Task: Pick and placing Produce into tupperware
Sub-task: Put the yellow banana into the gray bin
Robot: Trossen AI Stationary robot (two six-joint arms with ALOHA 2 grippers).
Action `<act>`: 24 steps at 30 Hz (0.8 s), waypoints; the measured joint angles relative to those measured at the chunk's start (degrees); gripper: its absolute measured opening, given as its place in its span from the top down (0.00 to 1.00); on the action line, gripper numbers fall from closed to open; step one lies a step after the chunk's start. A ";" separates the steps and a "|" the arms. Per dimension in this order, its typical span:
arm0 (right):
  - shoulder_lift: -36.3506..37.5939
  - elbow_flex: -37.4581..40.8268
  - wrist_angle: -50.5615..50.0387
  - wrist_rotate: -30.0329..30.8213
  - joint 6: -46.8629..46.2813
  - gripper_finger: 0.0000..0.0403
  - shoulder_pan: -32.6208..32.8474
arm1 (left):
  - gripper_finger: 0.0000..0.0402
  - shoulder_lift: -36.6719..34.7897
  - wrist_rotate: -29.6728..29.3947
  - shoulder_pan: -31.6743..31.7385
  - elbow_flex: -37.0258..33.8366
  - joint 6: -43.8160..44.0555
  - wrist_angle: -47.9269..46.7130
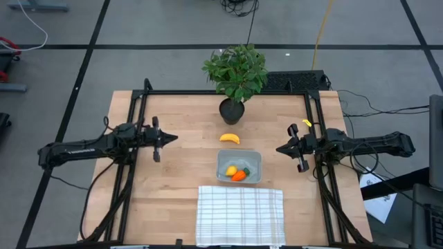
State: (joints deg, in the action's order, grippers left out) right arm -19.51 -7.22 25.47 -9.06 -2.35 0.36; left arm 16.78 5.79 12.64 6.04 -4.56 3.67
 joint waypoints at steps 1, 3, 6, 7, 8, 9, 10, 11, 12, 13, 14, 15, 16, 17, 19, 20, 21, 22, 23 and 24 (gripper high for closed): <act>0.00 0.00 0.00 0.00 -0.02 1.00 0.00 | 1.00 0.02 0.15 0.15 -0.18 0.83 0.46; 0.00 0.00 -0.38 -0.02 -0.06 1.00 0.00 | 1.00 0.00 0.16 0.25 -0.60 1.67 1.20; 0.00 0.58 -0.13 -0.02 -1.09 1.00 0.00 | 1.00 0.02 0.18 0.20 -1.67 1.69 1.43; 0.00 0.92 0.23 -0.01 -1.37 1.00 0.00 | 1.00 0.02 0.18 0.20 -2.20 1.61 2.08; -0.02 1.29 0.75 -0.01 -1.51 1.00 0.00 | 1.00 0.02 0.18 0.20 -2.80 1.46 3.10; -0.02 1.64 1.23 -0.01 -1.51 1.00 0.00 | 1.00 0.02 0.18 0.20 -3.46 1.43 4.28; 0.00 1.93 1.65 0.00 -1.50 1.00 0.00 | 1.00 0.02 0.18 0.20 -4.00 1.41 5.09; 0.00 2.14 1.98 0.00 -1.48 1.00 0.00 | 1.00 0.02 0.18 0.20 -4.54 1.41 5.64; 0.00 2.43 2.42 -0.01 -1.46 1.00 0.00 | 1.00 0.02 0.11 0.20 -5.11 1.43 6.14; 0.00 2.77 2.96 0.00 -1.47 1.00 0.00 | 1.00 0.02 -0.41 0.19 -5.48 1.43 6.47; -0.02 3.13 3.60 0.00 -1.51 1.00 0.00 | 0.99 0.05 -1.49 0.20 -5.50 1.51 6.50; 0.00 3.49 4.02 -0.01 -1.60 1.00 0.00 | 0.99 0.06 -2.65 0.20 -5.50 1.65 6.54; -0.02 3.74 4.27 0.00 -1.71 1.00 0.00 | 0.98 0.05 -3.44 0.21 -5.50 1.81 6.49; -0.02 3.98 4.76 0.00 -1.73 1.00 0.00 | 0.98 0.07 -4.01 0.20 -5.50 1.88 6.24; 0.02 4.47 4.80 0.00 -1.61 1.00 0.00 | 0.97 0.07 -4.30 0.20 -5.50 1.12 5.72; 0.00 4.56 4.56 0.00 -1.46 1.00 0.00 | 0.97 0.07 -4.34 0.20 -5.48 0.40 5.43; -0.02 4.67 4.22 0.00 -1.23 1.00 0.00 | 0.97 0.07 -4.34 0.20 -5.48 -0.19 5.13; -0.04 4.76 4.21 -0.01 -1.17 1.00 0.00 | 0.98 0.07 -4.35 0.20 -5.48 -0.60 4.85; -0.03 4.78 4.23 0.04 -1.14 1.00 0.00 | 0.98 0.09 -4.36 0.20 -5.48 -0.85 4.80; -0.07 4.81 4.31 0.18 -1.09 1.00 0.00 | 0.99 0.07 -4.36 0.20 -5.48 -0.89 4.84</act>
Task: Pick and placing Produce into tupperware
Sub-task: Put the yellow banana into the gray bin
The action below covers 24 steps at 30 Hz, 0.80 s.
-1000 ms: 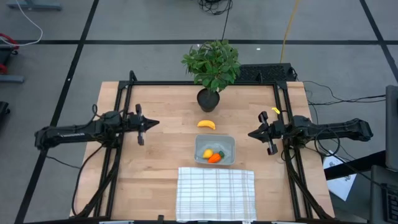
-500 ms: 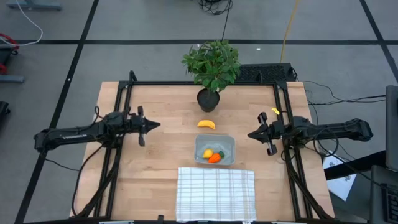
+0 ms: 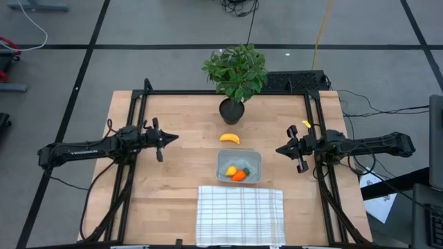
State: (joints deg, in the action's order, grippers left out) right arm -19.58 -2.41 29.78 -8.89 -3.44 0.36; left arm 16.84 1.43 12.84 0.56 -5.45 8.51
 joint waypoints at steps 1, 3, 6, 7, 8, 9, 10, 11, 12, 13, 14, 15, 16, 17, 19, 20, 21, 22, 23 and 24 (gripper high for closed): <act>-0.11 0.02 0.01 0.30 0.04 1.00 0.00 | 0.99 0.01 0.00 0.00 0.00 0.06 0.00; -0.43 0.06 -0.03 2.63 0.05 1.00 0.00 | 1.00 0.02 0.00 0.00 0.00 0.78 0.00; -1.43 0.08 0.30 5.93 0.79 1.00 0.00 | 0.99 0.00 0.00 0.00 0.00 1.11 0.33; -1.80 0.12 0.62 6.96 1.01 1.00 0.00 | 0.98 0.02 0.00 0.00 0.00 1.14 0.55; -2.17 0.11 1.29 7.75 1.13 1.00 0.00 | 0.97 0.00 -0.02 0.00 0.00 1.11 0.72; -2.53 0.13 2.09 8.60 1.28 1.00 0.00 | 0.96 0.02 -0.02 0.00 0.02 1.05 0.89; -2.77 0.13 2.94 9.31 1.58 1.00 -0.02 | 0.96 0.02 -0.02 0.00 0.02 0.80 1.03; -2.98 0.15 3.97 10.54 1.86 1.00 -0.10 | 0.95 0.00 -0.01 0.00 0.02 0.39 1.19; -3.14 0.10 5.09 11.66 2.16 1.00 -0.41 | 0.95 0.02 -0.02 0.00 0.02 -0.10 1.46; -3.24 -0.29 5.73 12.26 2.40 1.00 -0.99 | 0.95 0.02 -0.03 0.00 0.02 -0.50 1.83; -3.34 -1.00 5.41 12.18 2.55 1.00 -1.68 | 0.95 0.01 -0.03 0.00 0.02 -0.79 2.31; -3.50 -1.62 3.77 11.72 2.65 1.00 -2.28 | 0.95 0.00 -0.04 0.00 0.02 -0.99 2.68; -3.88 -2.56 1.68 10.83 2.62 1.00 -2.76 | 0.95 0.00 -0.04 0.00 0.04 -1.32 2.91; -4.39 -3.91 0.16 9.95 2.58 1.00 -3.15 | 0.95 0.02 -0.04 0.00 0.04 -1.60 3.12; -5.28 -5.95 -1.33 8.87 2.53 1.00 -3.73 | 0.95 0.02 -0.07 0.00 0.04 -1.66 3.50; -5.90 -6.66 -1.40 8.81 2.51 1.00 -3.97 | 0.95 0.02 -0.07 0.00 0.04 -1.79 3.65; -6.83 -7.34 -1.75 8.75 2.49 1.00 -4.18 | 0.95 0.00 -0.07 0.00 0.04 -1.79 3.79; -7.67 -7.83 -2.42 8.59 2.50 1.00 -4.37 | 0.95 0.02 -0.07 0.00 0.04 -1.81 3.91; -8.54 -8.47 -3.34 7.88 2.41 1.00 -4.61 | 0.95 0.00 -0.07 0.00 0.04 -1.81 3.92; -9.62 -9.43 -4.09 6.64 2.19 1.00 -4.99 | 0.95 0.01 -0.07 0.00 0.07 -1.81 3.91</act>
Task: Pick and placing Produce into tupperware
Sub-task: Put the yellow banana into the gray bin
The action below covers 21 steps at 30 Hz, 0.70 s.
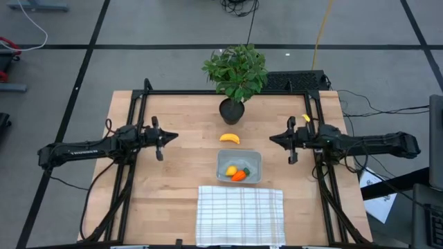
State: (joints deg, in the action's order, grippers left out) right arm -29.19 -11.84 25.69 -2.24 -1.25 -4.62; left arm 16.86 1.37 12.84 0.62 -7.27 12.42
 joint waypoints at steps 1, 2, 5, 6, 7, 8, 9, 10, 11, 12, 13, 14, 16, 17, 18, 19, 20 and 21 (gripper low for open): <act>-1.10 -1.26 -1.01 -1.44 -0.30 1.00 -0.40 | 0.95 0.01 0.00 0.00 -0.01 0.00 -0.01; -2.39 -2.57 -2.22 -2.57 -0.86 1.00 -0.80 | 0.95 0.01 0.00 0.00 0.00 0.00 0.07; -6.69 -6.30 -5.07 -3.80 -2.65 1.00 -2.18 | 0.95 0.01 0.00 0.00 0.00 -0.02 0.43; -8.07 -7.53 -6.08 -4.15 -3.05 1.00 -2.64 | 0.95 0.01 0.00 0.00 0.00 0.00 0.65; -9.27 -8.81 -7.51 -4.95 -3.28 1.00 -3.15 | 0.95 -0.01 0.00 0.00 0.00 -0.01 0.94; -10.40 -10.51 -9.41 -5.87 -3.53 1.00 -3.75 | 0.95 -0.02 0.00 0.00 0.00 0.00 1.10; -11.46 -12.51 -11.77 -6.93 -3.68 1.00 -4.45 | 0.95 0.01 0.00 0.00 0.00 -0.02 1.18; -12.48 -14.46 -14.48 -7.11 -4.00 1.00 -5.10 | 0.95 0.01 0.00 0.00 0.00 -0.02 1.23; -13.54 -16.38 -17.68 -7.14 -4.19 1.00 -5.67 | 0.95 0.01 0.00 0.00 0.00 -0.02 1.32; -14.53 -18.10 -20.67 -7.15 -4.29 1.00 -6.08 | 0.95 0.01 0.00 0.00 0.00 -0.01 1.34; -15.51 -19.72 -23.34 -7.29 -4.28 1.00 -6.48 | 0.95 0.01 0.00 0.00 0.00 -0.02 1.32; -16.38 -21.27 -25.62 -8.08 -4.09 1.00 -6.82 | 0.95 0.00 0.00 0.00 0.00 0.00 1.34; -18.02 -24.05 -28.60 -8.85 -4.04 1.00 -7.36 | 0.95 0.01 0.00 0.00 0.00 0.17 1.30; -18.89 -25.14 -29.54 -8.99 -4.09 1.00 -7.55 | 0.95 0.00 0.00 0.00 0.00 0.28 1.28; -19.81 -26.06 -30.76 -9.23 -4.10 1.00 -7.75 | 0.95 -0.01 0.00 0.00 0.00 0.43 1.28; -20.66 -26.60 -31.69 -10.05 -4.10 1.00 -7.88 | 0.95 0.01 0.00 0.00 0.00 0.67 1.28; -21.49 -26.94 -32.19 -10.96 -4.12 1.00 -7.96 | 0.95 0.01 0.00 0.00 0.00 0.98 1.27; -22.12 -27.11 -32.23 -11.51 -4.10 1.00 -8.12 | 0.95 0.01 0.00 0.00 0.00 1.29 1.25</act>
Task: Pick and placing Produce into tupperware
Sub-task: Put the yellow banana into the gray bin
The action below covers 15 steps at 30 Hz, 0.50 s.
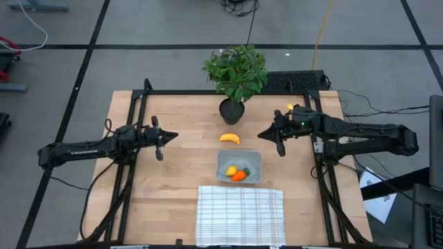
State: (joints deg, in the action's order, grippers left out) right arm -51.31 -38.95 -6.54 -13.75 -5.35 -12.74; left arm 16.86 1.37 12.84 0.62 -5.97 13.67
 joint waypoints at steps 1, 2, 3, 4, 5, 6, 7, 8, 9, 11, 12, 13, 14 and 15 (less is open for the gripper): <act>-0.38 -0.06 0.15 -0.05 -0.01 1.00 -0.01 | 0.95 0.00 -0.02 0.00 0.00 0.08 -0.02; -0.78 -0.10 0.23 -0.08 -0.09 1.00 -0.01 | 0.95 0.00 0.00 0.00 0.00 0.09 -0.02; -1.19 -0.14 0.33 -0.09 -0.11 1.00 -0.07 | 0.95 0.00 0.00 0.00 0.00 0.11 -0.02; -1.75 -0.16 0.36 -0.06 -0.05 1.00 -0.15 | 0.95 0.00 0.00 0.00 0.00 0.11 -0.02; -2.29 -0.16 0.38 -0.07 -0.06 1.00 -0.42 | 0.95 -0.01 0.00 0.00 0.00 0.13 0.01; -2.85 -0.16 0.50 -0.11 -0.29 1.00 -0.76 | 0.95 -0.01 0.00 0.00 0.00 0.13 0.02; -3.45 -0.19 0.61 -0.15 -0.74 1.00 -1.24 | 0.95 0.00 0.00 0.00 0.00 0.15 0.02; -4.14 -0.43 0.19 -0.43 -0.99 1.00 -1.94 | 0.95 0.00 0.00 0.00 0.00 0.21 0.03; -4.89 -0.77 -0.62 -1.13 -1.14 1.00 -2.86 | 0.95 0.00 0.00 0.00 0.00 0.26 0.08; -6.90 -1.31 -2.08 -2.88 -1.28 1.00 -4.55 | 0.95 0.00 0.00 0.00 0.00 0.26 0.09; -8.07 -1.66 -2.13 -3.09 -1.33 1.00 -5.18 | 0.95 0.00 0.00 0.00 0.00 0.26 0.09; -9.27 -2.00 -2.09 -3.41 -1.31 1.00 -5.69 | 0.95 0.00 0.00 0.00 0.00 0.26 0.11; -10.51 -2.39 -2.16 -4.55 -1.23 1.00 -6.21 | 0.95 0.00 0.00 0.00 0.00 0.26 0.16; -11.75 -2.88 -2.17 -5.45 -1.08 1.00 -6.66 | 0.95 -0.02 0.00 0.00 0.00 0.26 0.17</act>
State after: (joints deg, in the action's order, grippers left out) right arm -63.06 -41.83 -8.71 -19.20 -6.43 -19.40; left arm 16.84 1.37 12.84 0.62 -5.72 13.85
